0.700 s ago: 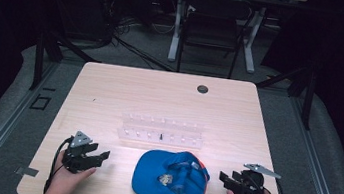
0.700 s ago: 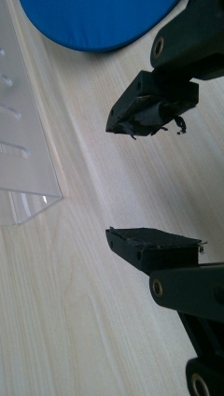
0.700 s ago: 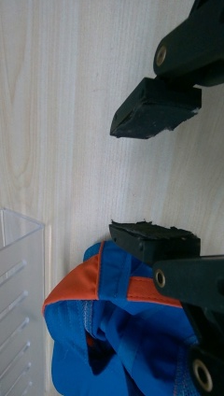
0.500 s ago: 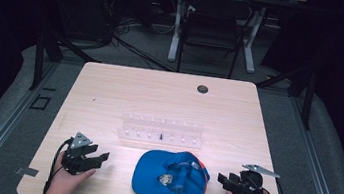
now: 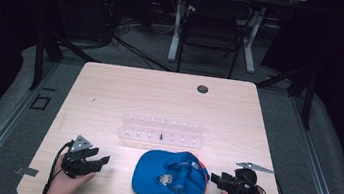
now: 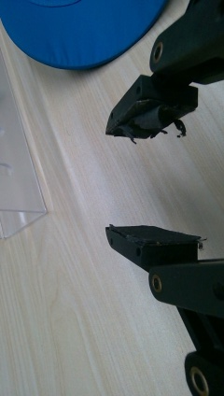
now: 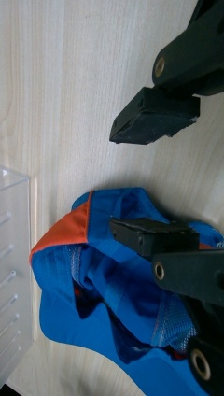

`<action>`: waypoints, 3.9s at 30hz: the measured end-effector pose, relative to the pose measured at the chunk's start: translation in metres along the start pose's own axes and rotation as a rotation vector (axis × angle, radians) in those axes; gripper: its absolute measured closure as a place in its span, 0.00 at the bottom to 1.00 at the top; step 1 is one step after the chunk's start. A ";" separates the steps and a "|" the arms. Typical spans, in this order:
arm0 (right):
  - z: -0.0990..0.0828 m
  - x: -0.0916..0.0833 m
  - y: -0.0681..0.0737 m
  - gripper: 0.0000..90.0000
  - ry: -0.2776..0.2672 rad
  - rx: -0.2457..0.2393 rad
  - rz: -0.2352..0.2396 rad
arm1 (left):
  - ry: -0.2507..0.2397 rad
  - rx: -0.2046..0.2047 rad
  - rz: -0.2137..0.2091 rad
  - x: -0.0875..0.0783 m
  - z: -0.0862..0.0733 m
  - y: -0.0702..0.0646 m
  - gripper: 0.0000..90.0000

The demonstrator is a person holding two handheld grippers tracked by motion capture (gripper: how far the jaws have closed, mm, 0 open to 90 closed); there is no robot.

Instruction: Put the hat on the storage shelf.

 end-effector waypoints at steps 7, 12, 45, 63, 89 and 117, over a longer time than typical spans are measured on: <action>0.003 -0.004 0.010 0.59 -0.001 0.013 0.067 | -0.007 -0.004 -0.004 -0.002 0.001 -0.001 0.50; 0.006 -0.007 0.015 0.62 -0.002 0.040 0.121 | 0.004 0.001 -0.012 0.000 0.000 -0.004 0.50; -0.026 0.019 0.031 0.70 0.221 0.159 0.377 | 0.016 0.027 -0.024 0.009 0.006 -0.010 0.50; -0.023 0.007 0.038 0.80 0.191 0.148 0.478 | 0.022 0.031 -0.022 0.010 0.005 -0.010 0.51; -0.006 -0.007 0.023 0.87 0.160 0.092 0.250 | 0.019 0.034 -0.017 0.008 0.005 -0.010 0.51; -0.015 0.012 0.028 0.77 0.276 0.115 0.402 | 0.033 0.035 -0.019 0.010 0.004 -0.011 0.51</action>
Point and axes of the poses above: each handheld gripper's, and its own axes: x roughly forward along the jaws, z roughly out of its top, y roughly to its left, the point moved 10 cm from there along x, roughly forward along the jaws, and after that the axes turned 12 degrees about y, right-handed, at the moved point
